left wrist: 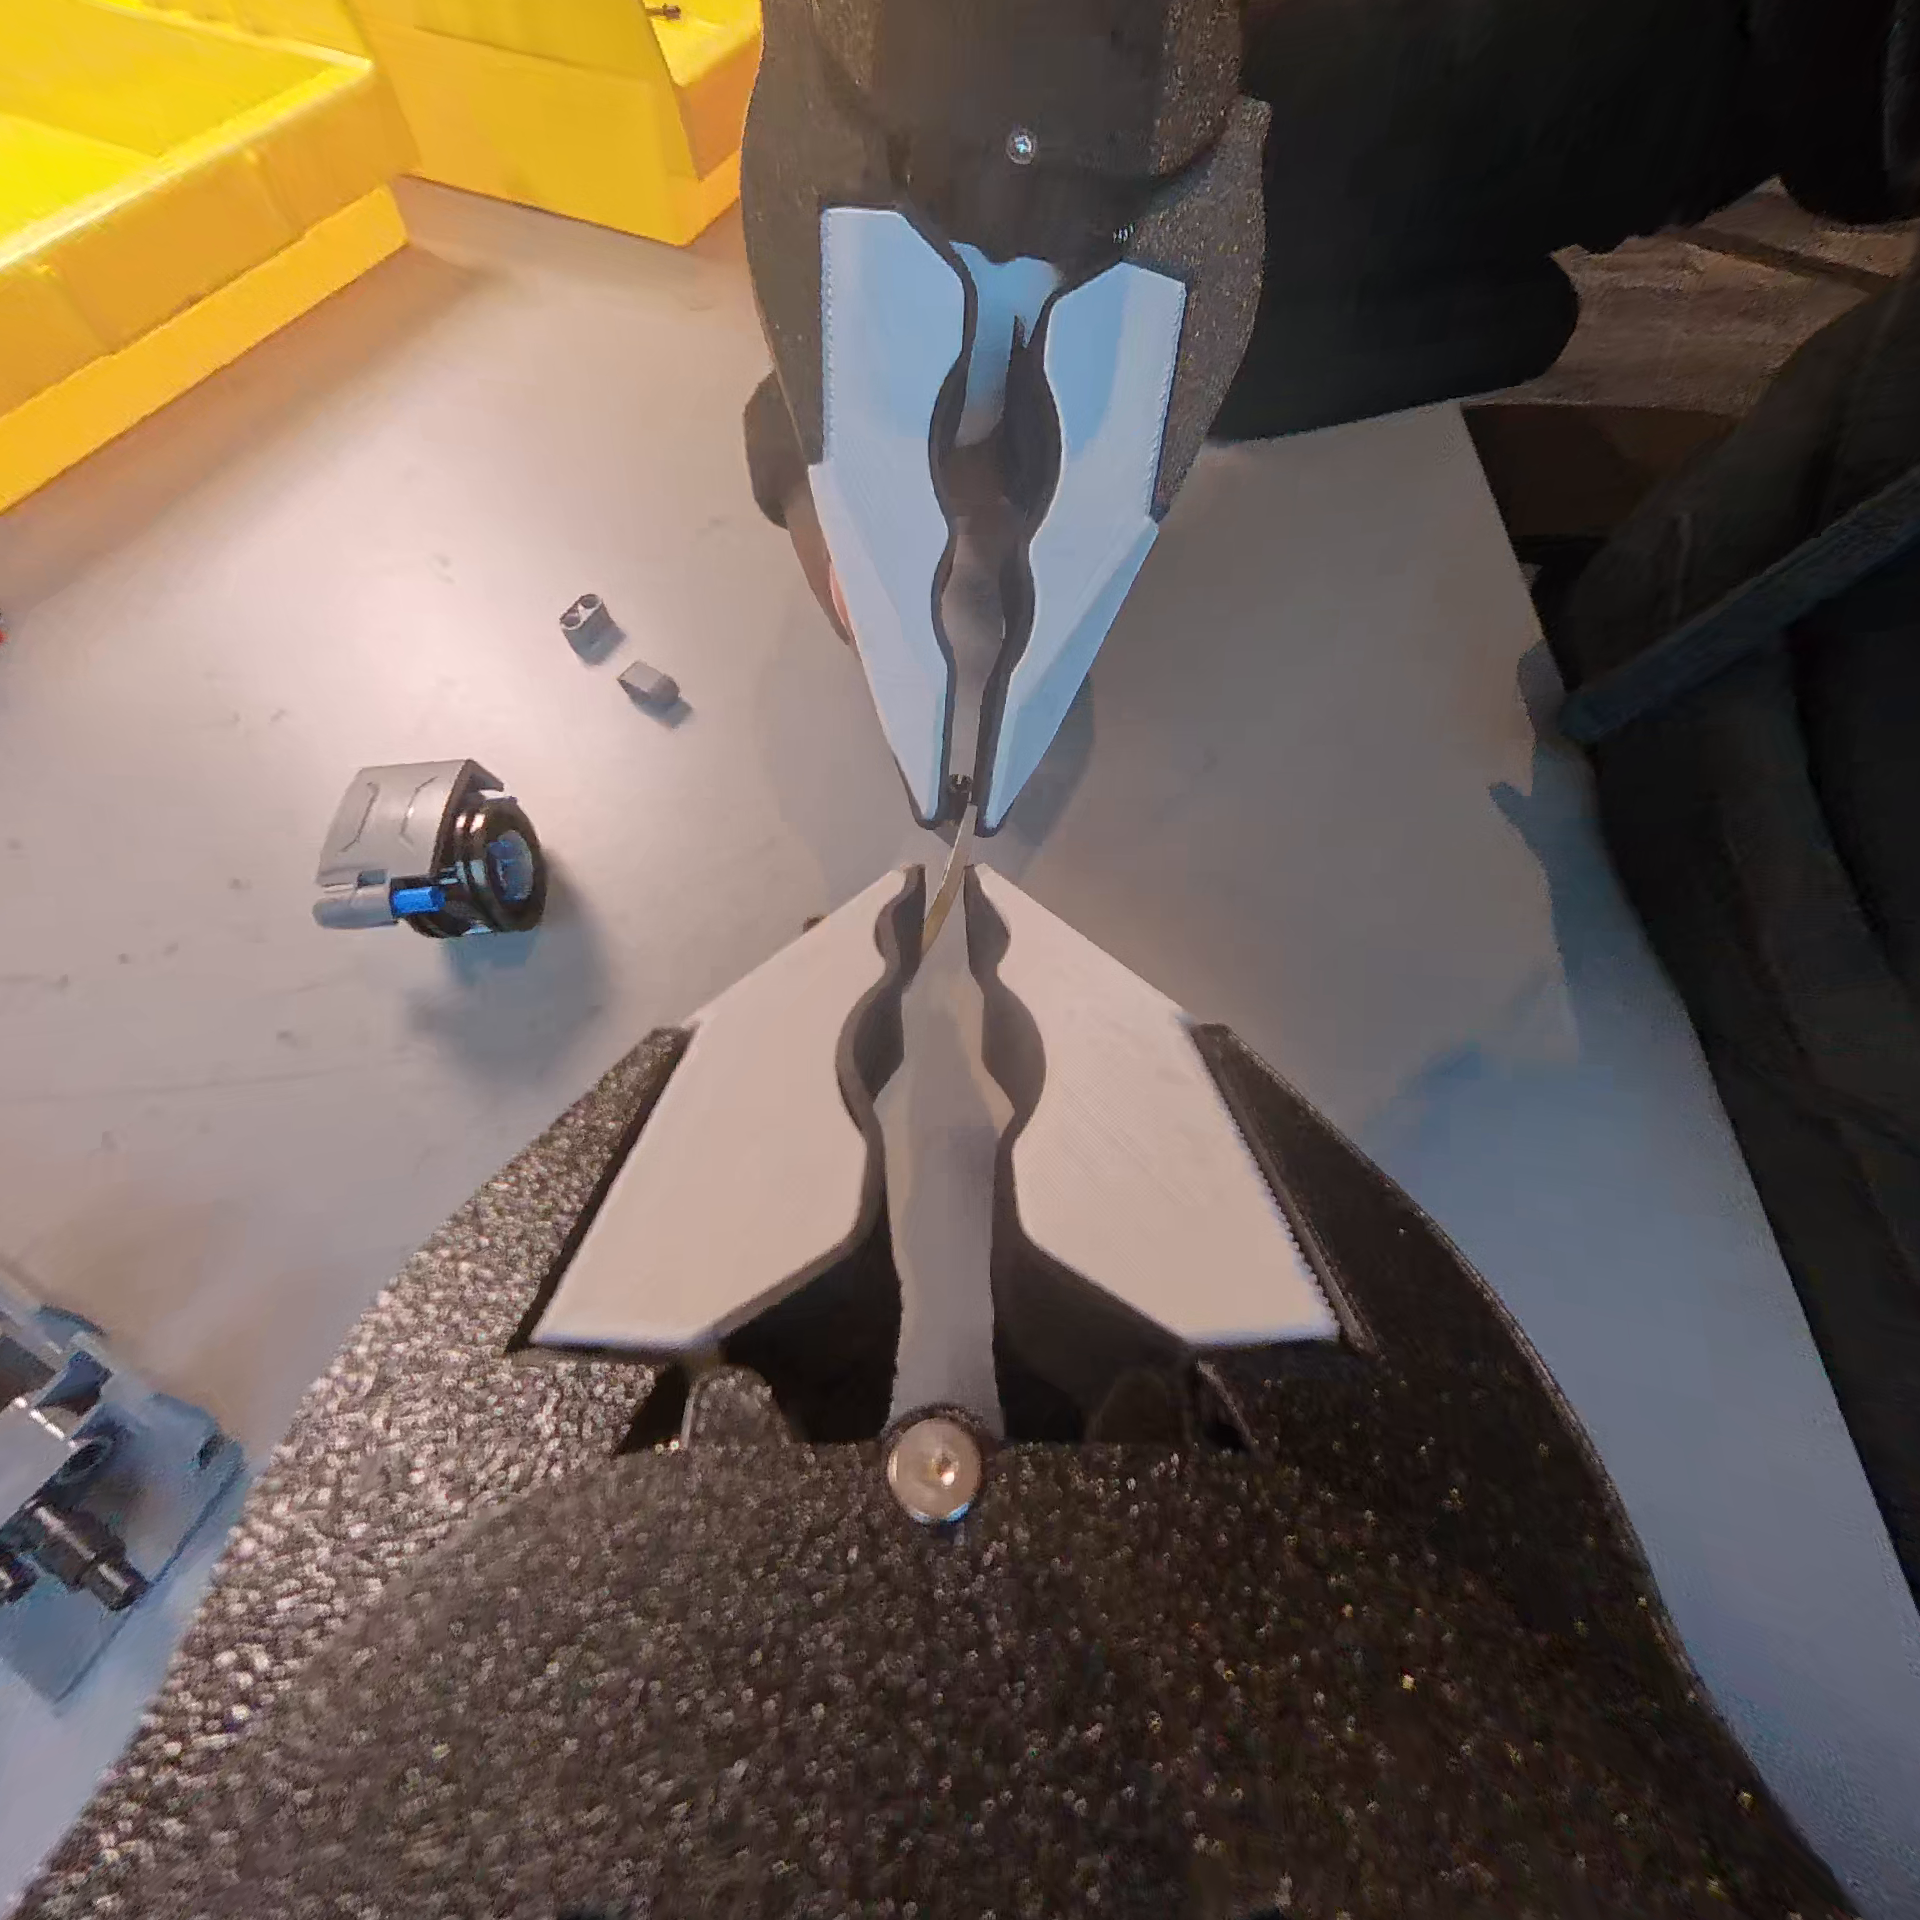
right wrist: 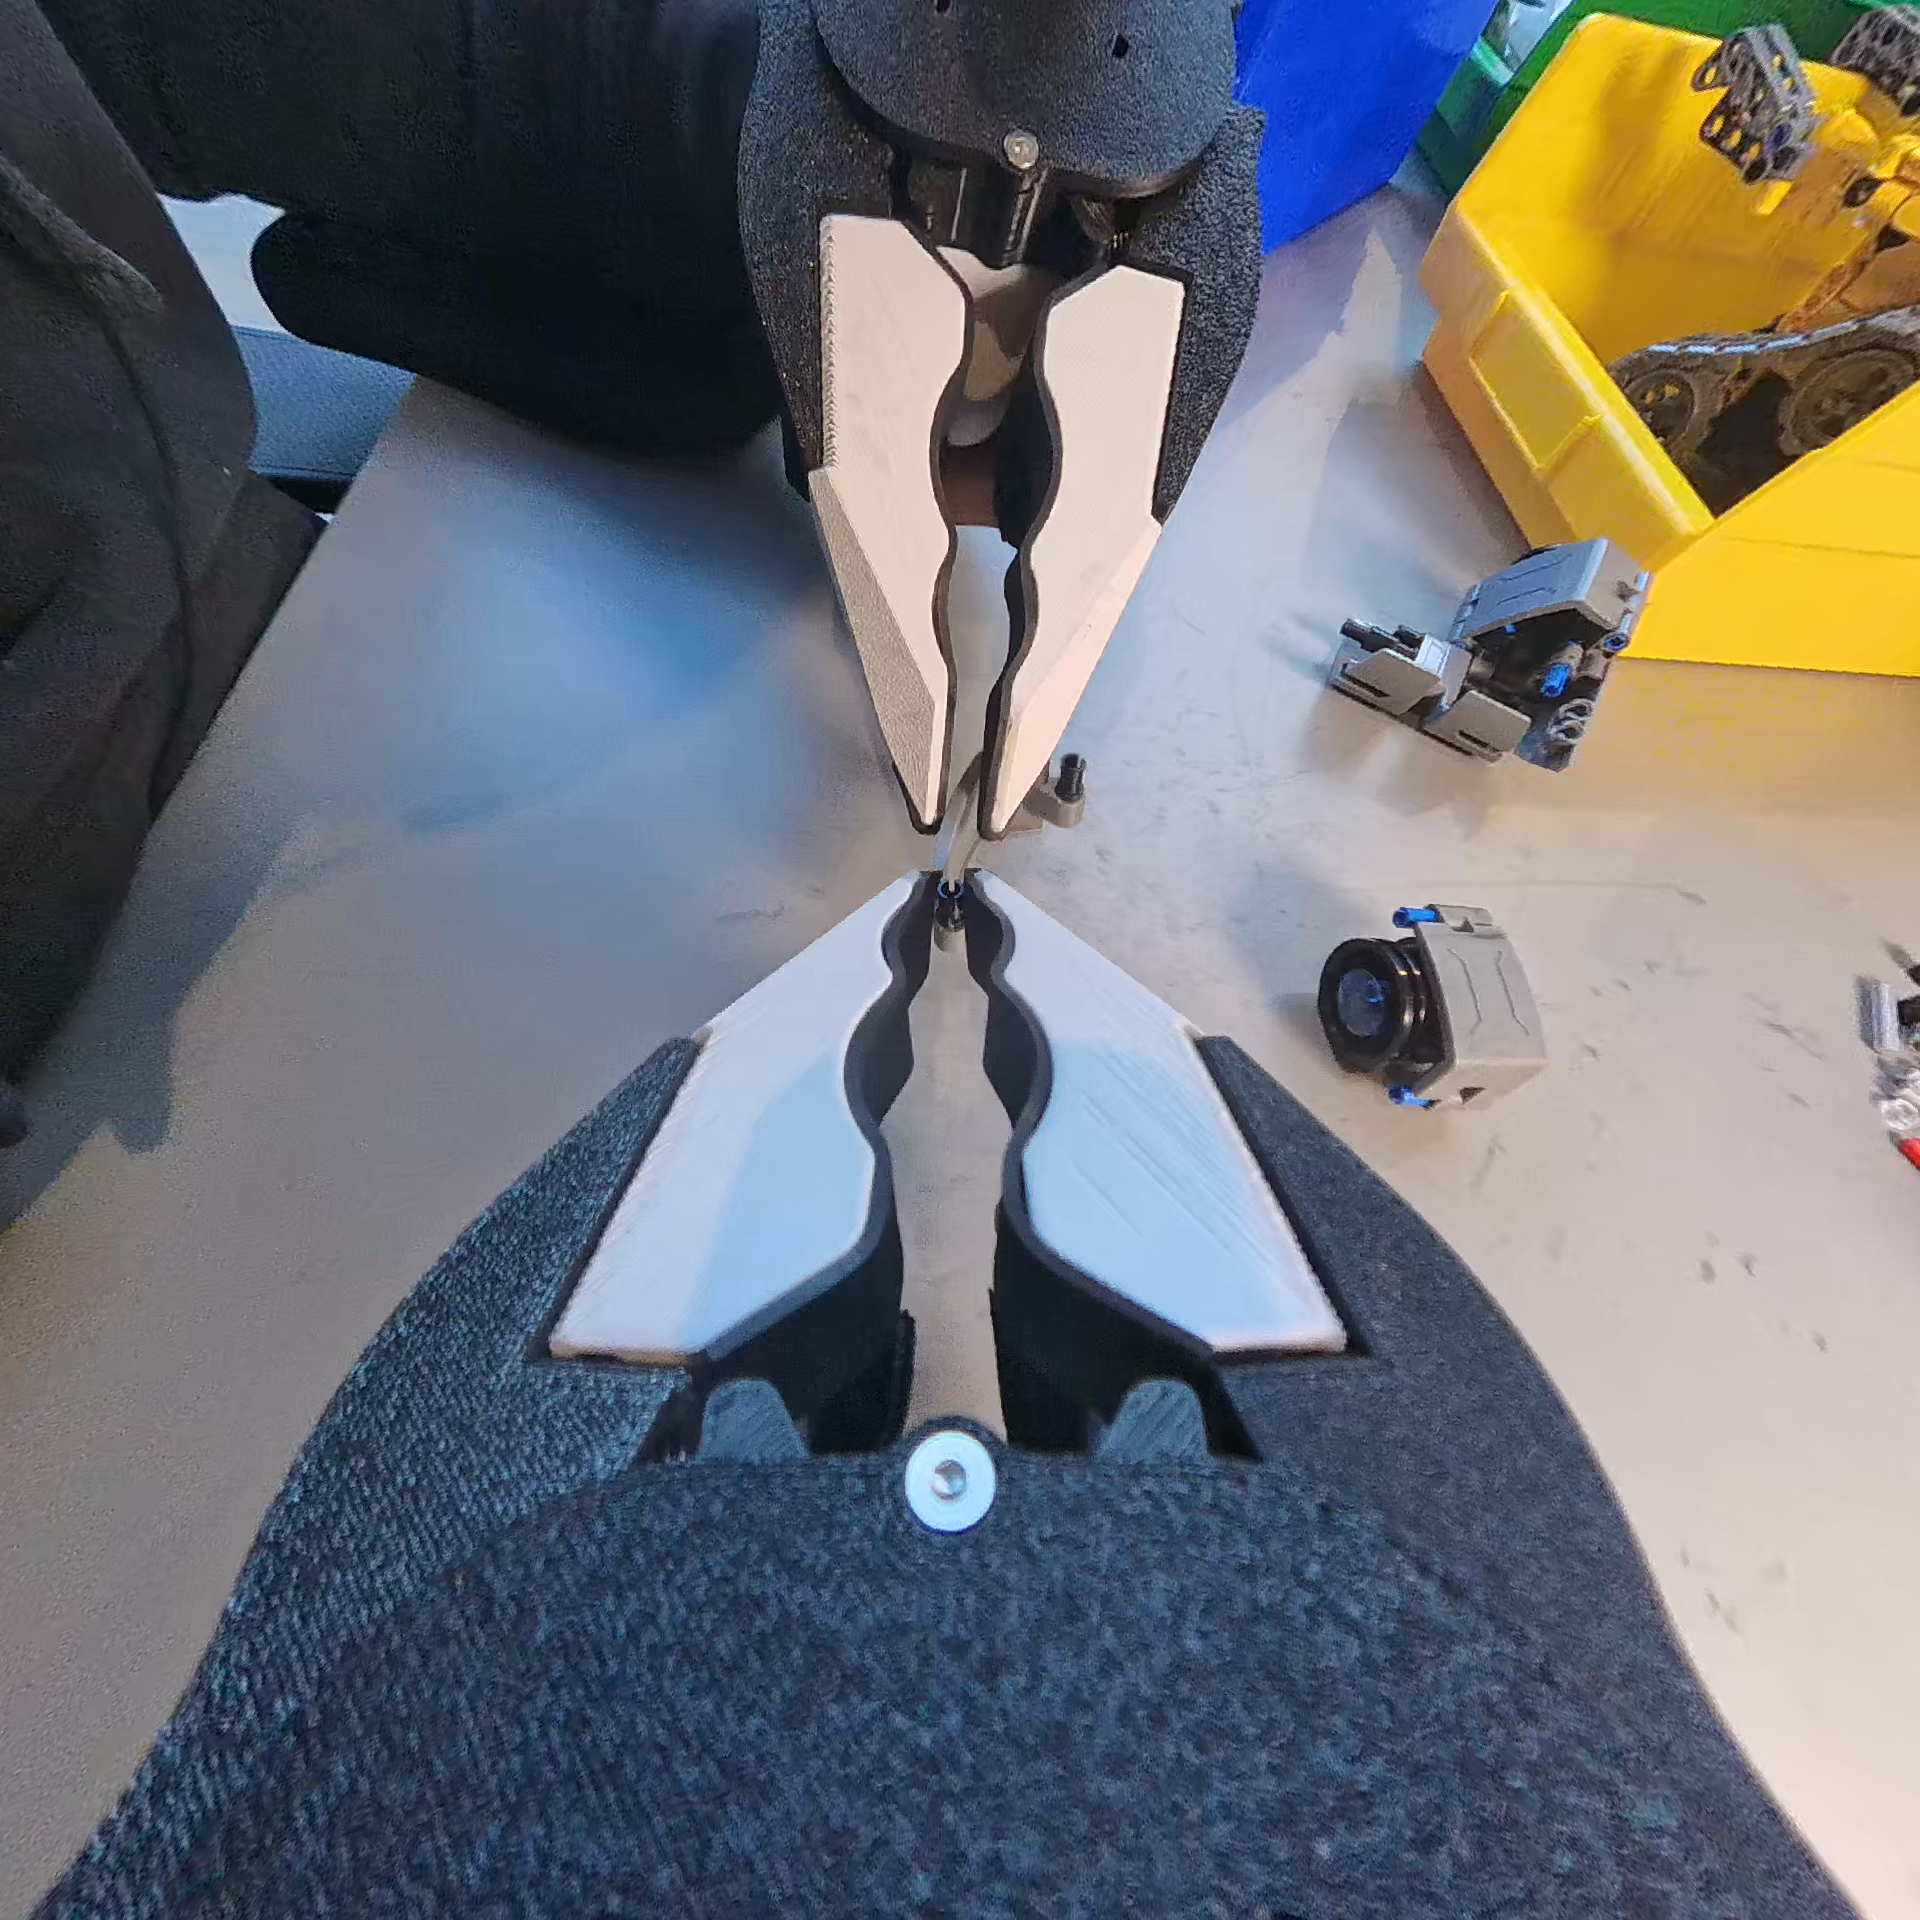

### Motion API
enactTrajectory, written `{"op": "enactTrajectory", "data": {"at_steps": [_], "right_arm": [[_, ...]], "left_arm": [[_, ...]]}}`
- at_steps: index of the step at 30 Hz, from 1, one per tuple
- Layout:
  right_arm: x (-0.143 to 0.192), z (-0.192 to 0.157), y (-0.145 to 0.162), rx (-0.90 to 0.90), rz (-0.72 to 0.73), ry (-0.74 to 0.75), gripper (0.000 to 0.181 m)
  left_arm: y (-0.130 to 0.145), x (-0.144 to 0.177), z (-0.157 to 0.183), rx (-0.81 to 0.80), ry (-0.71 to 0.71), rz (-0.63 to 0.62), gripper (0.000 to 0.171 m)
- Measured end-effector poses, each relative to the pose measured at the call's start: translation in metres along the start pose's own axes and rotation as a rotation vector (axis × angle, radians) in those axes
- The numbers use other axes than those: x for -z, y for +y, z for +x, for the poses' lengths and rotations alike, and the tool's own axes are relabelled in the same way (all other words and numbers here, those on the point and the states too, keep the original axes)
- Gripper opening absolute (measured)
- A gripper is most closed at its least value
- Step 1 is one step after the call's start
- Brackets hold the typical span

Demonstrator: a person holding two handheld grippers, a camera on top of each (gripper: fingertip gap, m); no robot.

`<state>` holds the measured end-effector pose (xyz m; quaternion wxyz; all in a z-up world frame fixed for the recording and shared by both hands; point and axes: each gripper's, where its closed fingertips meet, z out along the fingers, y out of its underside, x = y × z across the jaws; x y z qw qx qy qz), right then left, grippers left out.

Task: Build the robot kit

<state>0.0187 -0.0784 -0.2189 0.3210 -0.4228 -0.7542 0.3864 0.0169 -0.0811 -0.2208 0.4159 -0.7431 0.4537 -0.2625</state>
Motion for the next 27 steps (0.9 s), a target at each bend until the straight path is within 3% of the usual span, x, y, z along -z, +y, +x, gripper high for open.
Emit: {"op": "enactTrajectory", "data": {"at_steps": [6,13,17,22,27], "right_arm": [[-0.003,0.005,0.02,-0.005,-0.071,-0.018,0.003],[-0.001,-0.002,0.028,-0.022,-0.123,-0.073,0.003],[-0.002,-0.008,0.028,-0.027,-0.119,-0.113,0.003],[-0.002,-0.012,0.026,-0.022,-0.109,-0.126,0.004],[0.001,-0.007,0.025,-0.032,-0.088,-0.106,0.008]], "left_arm": [[0.01,0.003,-0.011,0.031,-0.037,-0.002,0.004],[0.014,-0.002,-0.014,0.008,-0.041,-0.038,0.038],[0.017,-0.012,-0.012,0.001,-0.001,-0.083,0.049],[0.026,-0.021,-0.011,-0.046,-0.029,-0.156,0.028],[0.023,-0.017,-0.012,-0.037,-0.047,-0.129,0.025]]}}
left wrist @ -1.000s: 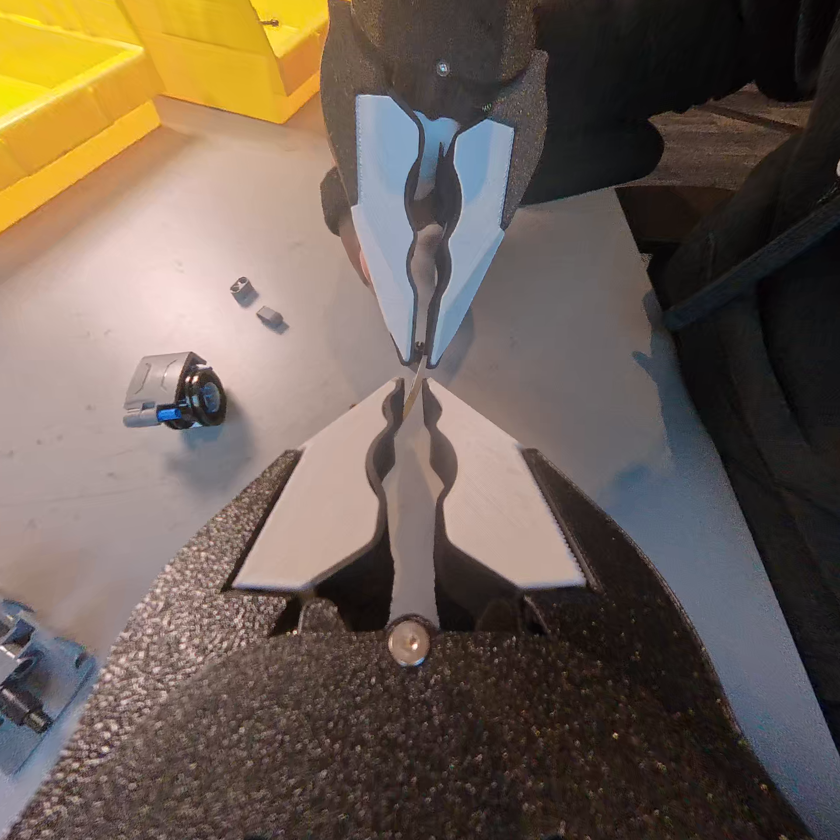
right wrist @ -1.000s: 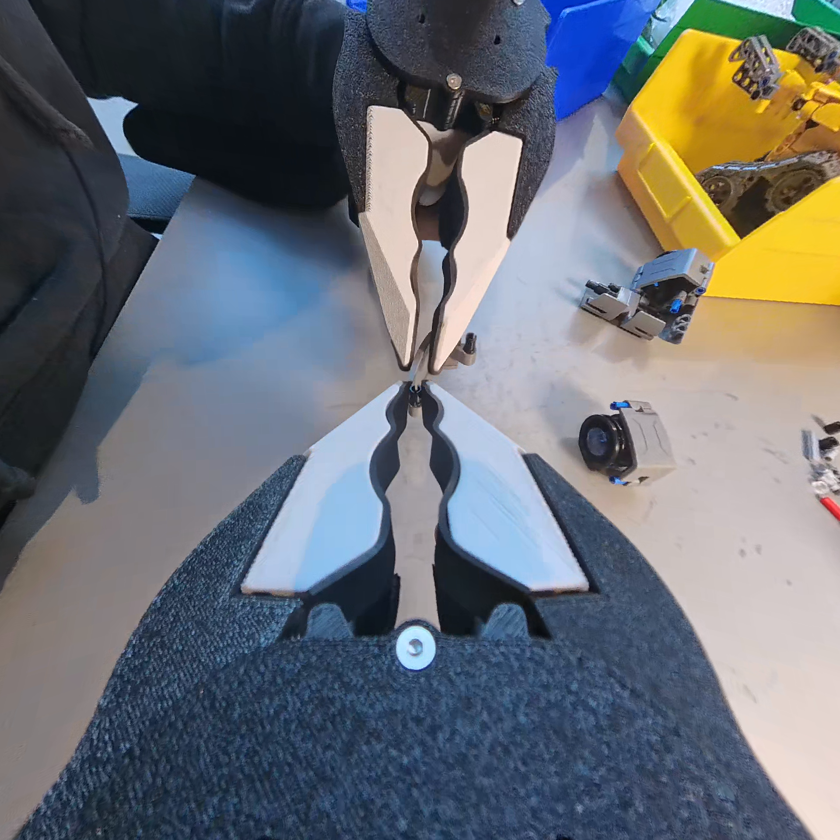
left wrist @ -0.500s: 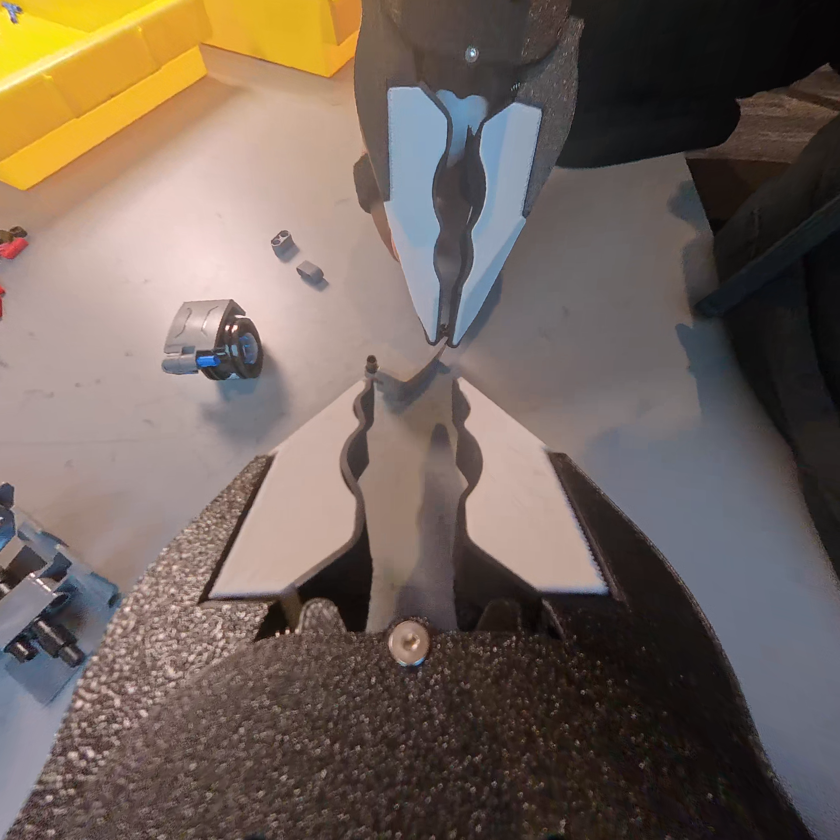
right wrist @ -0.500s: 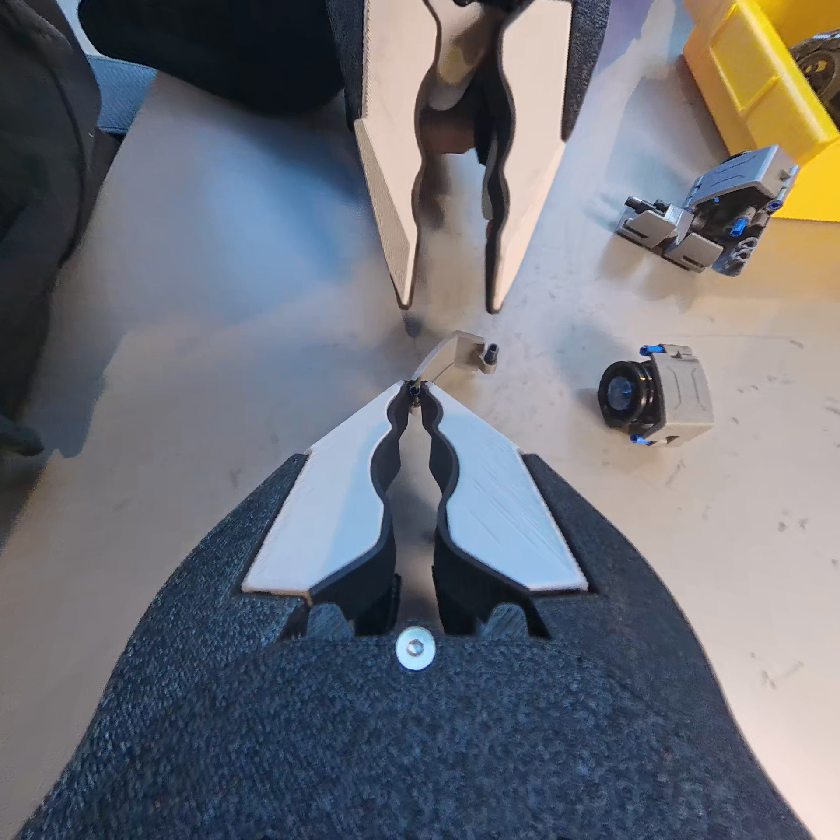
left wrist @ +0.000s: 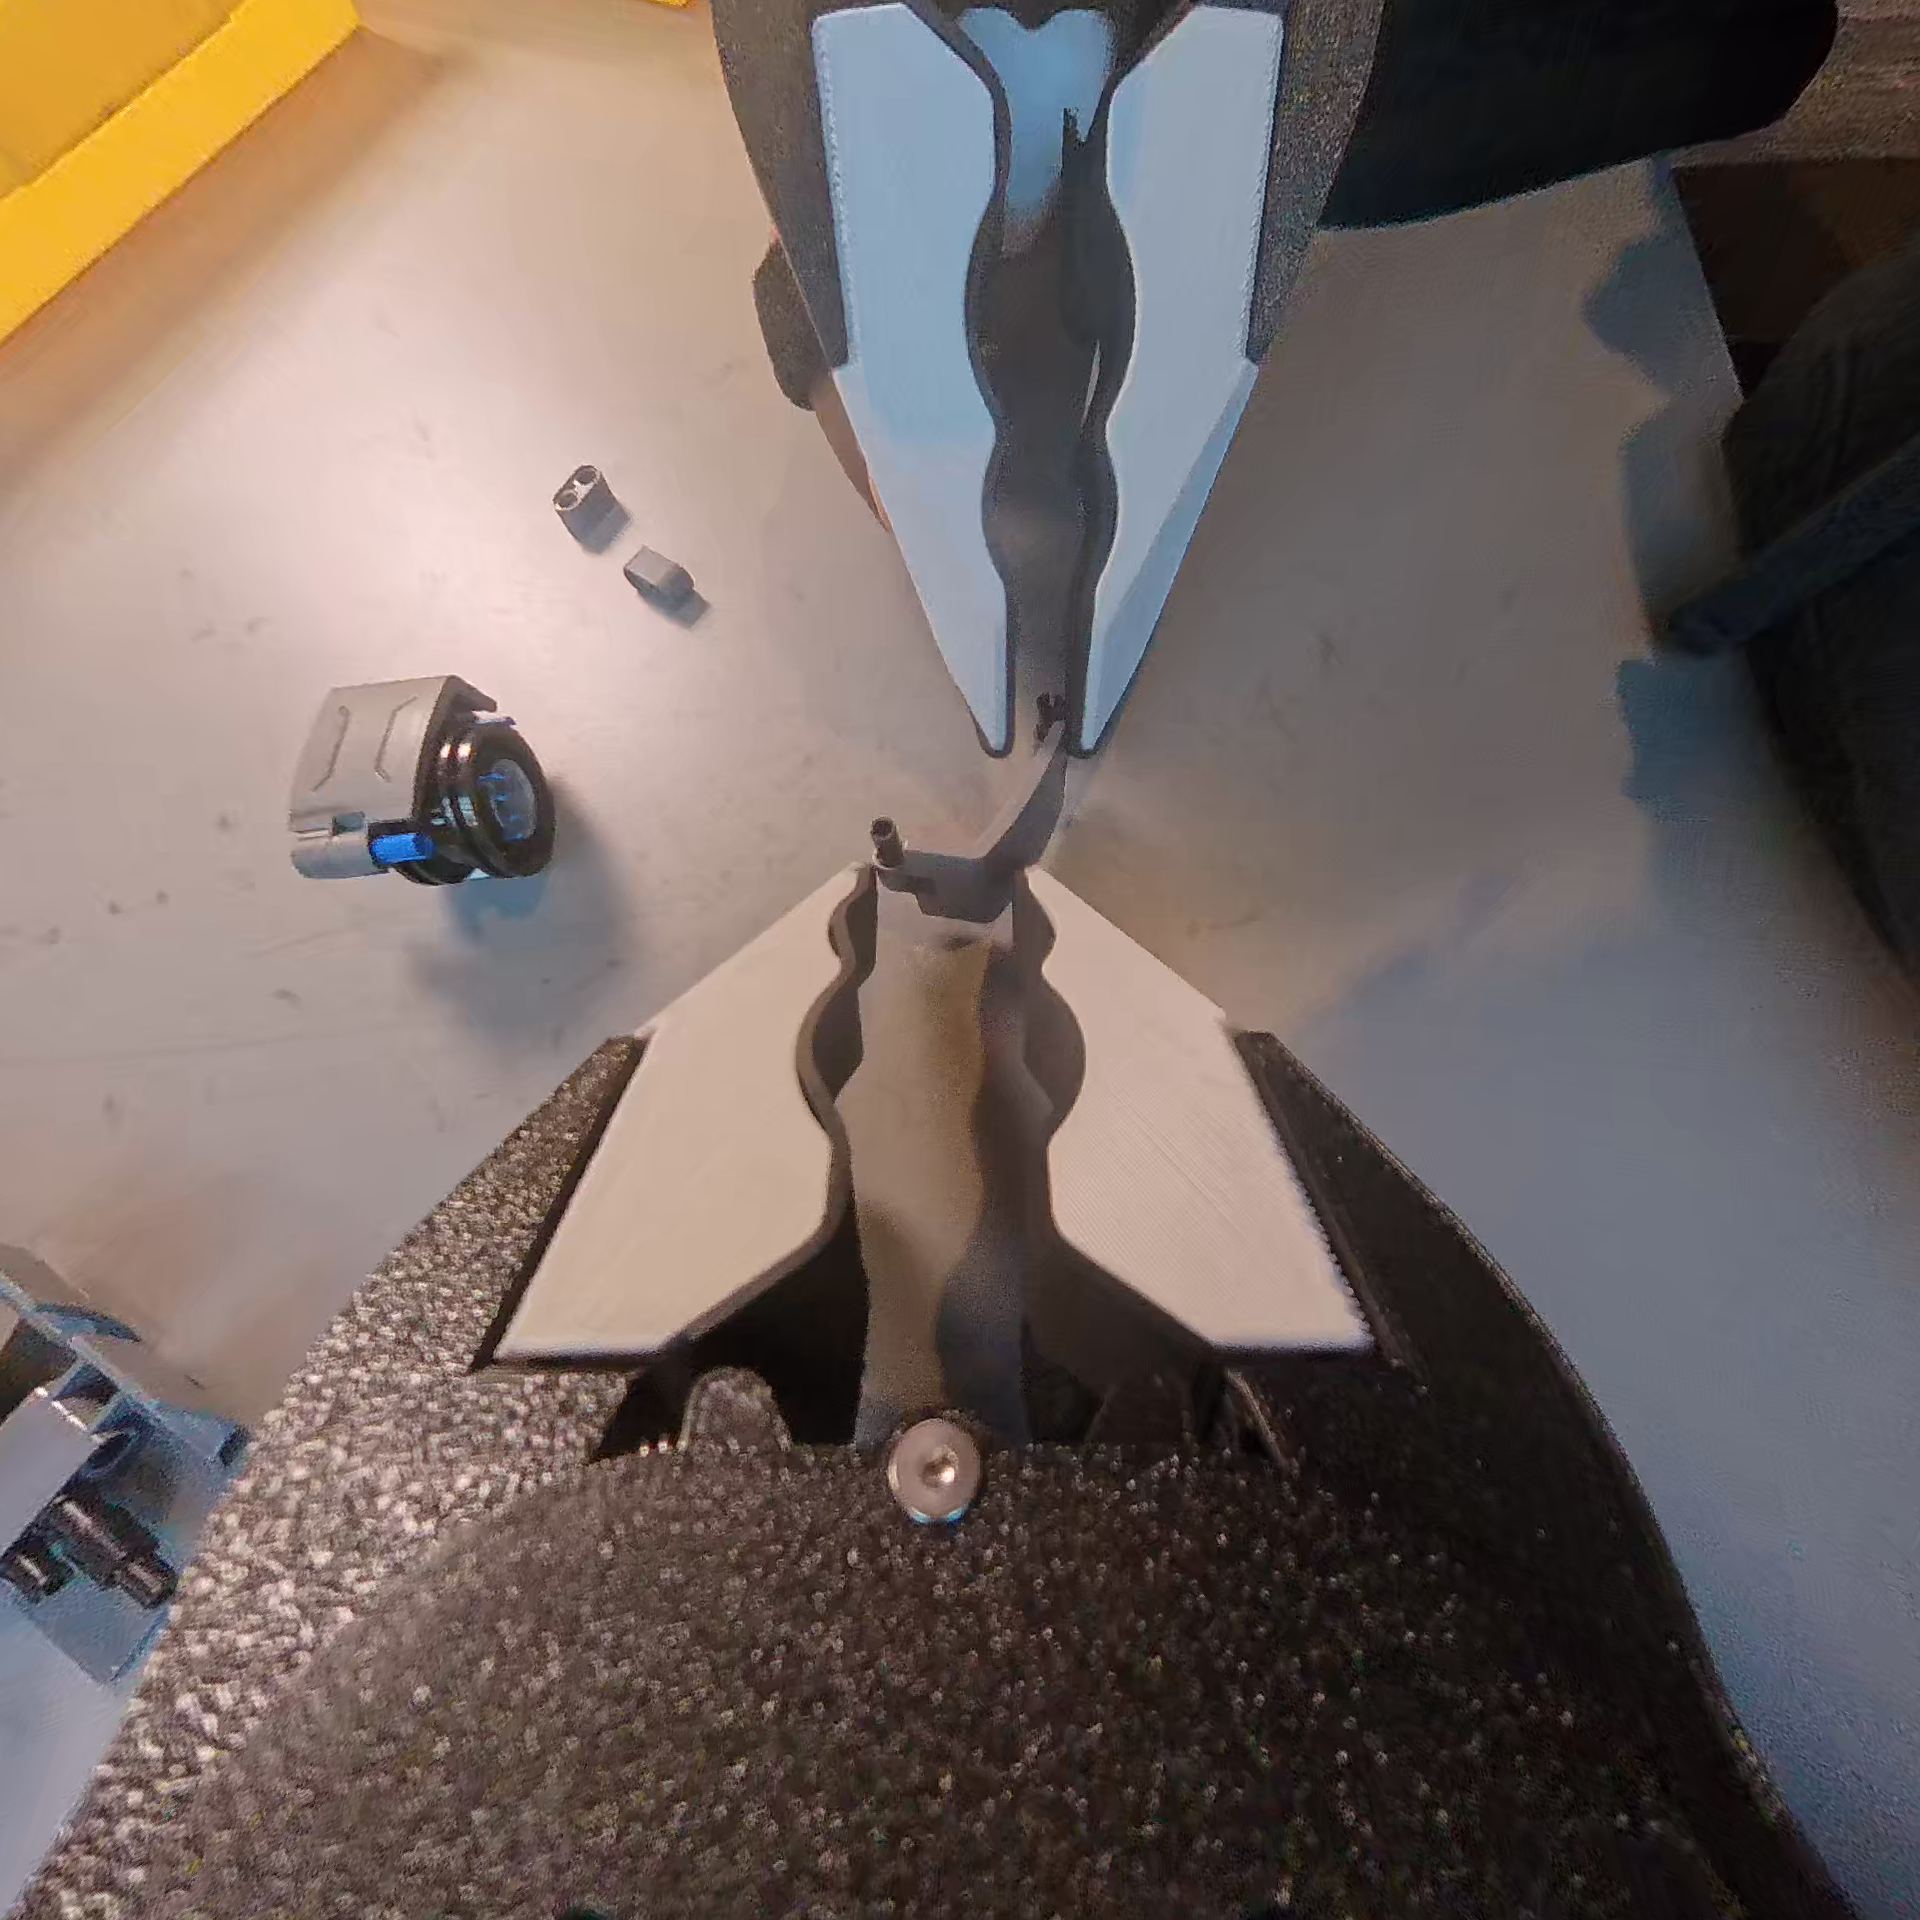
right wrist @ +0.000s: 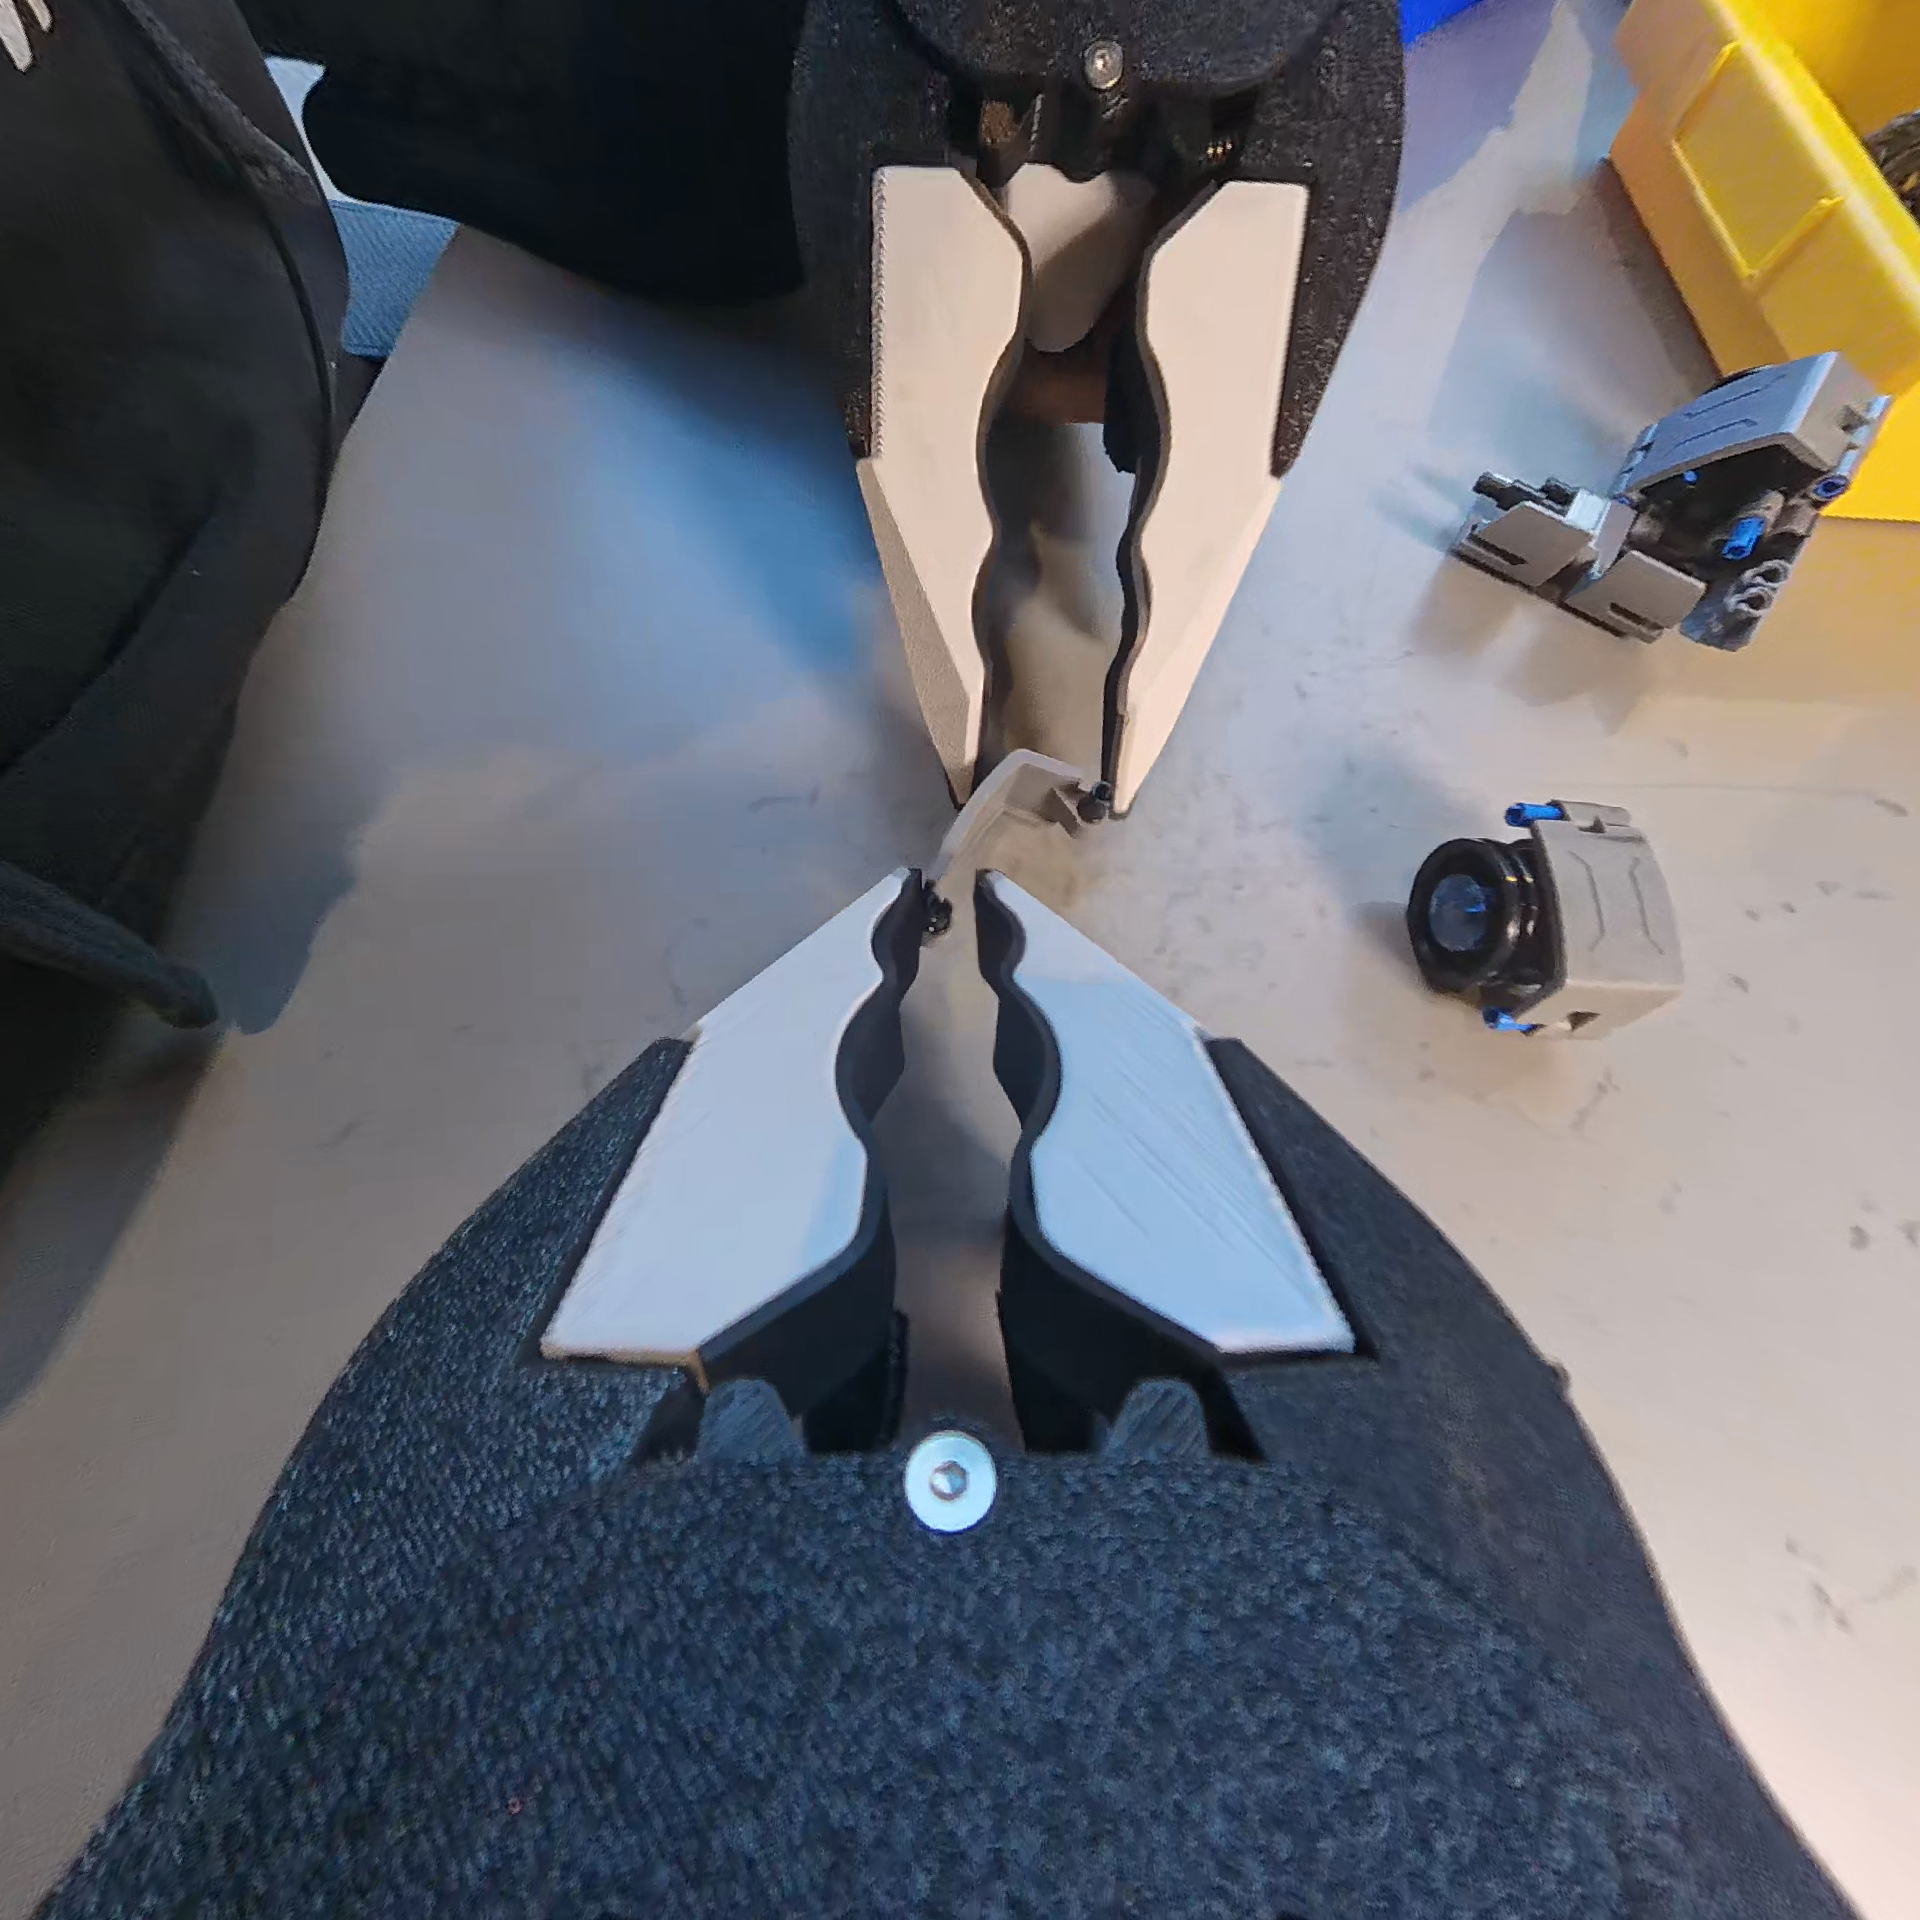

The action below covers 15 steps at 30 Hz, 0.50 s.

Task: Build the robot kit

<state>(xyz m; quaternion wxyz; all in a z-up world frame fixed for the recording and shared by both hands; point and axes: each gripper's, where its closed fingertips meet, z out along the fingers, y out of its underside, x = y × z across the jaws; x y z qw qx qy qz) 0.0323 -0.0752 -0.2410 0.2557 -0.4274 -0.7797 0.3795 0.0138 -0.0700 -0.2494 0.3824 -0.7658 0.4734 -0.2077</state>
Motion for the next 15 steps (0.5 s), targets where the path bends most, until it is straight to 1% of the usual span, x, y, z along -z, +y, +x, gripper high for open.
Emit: {"op": "enactTrajectory", "data": {"at_steps": [4,7,9,11,13,15], "right_arm": [[0.011,0.003,0.0,-0.013,0.016,0.006,0.015],[0.029,0.012,-0.007,-0.057,0.088,0.026,0.017],[0.046,0.029,-0.01,-0.093,0.141,0.093,0.018],[0.065,0.049,-0.007,-0.11,0.157,0.191,0.018],[0.082,0.067,0.003,-0.128,0.138,0.282,0.02],[0.094,0.078,0.018,-0.174,0.099,0.326,0.022]], "left_arm": [[0.005,0.002,0.001,-0.001,-0.017,-0.017,0.024],[0.007,0.002,0.002,-0.006,-0.022,-0.026,0.024],[0.006,0.002,0.002,-0.007,-0.019,-0.025,0.024],[0.005,0.004,0.002,-0.004,-0.017,-0.012,0.024],[-0.001,0.009,0.002,0.022,-0.002,0.036,0.028],[-0.009,0.018,-0.003,0.064,0.003,0.105,0.031]]}}
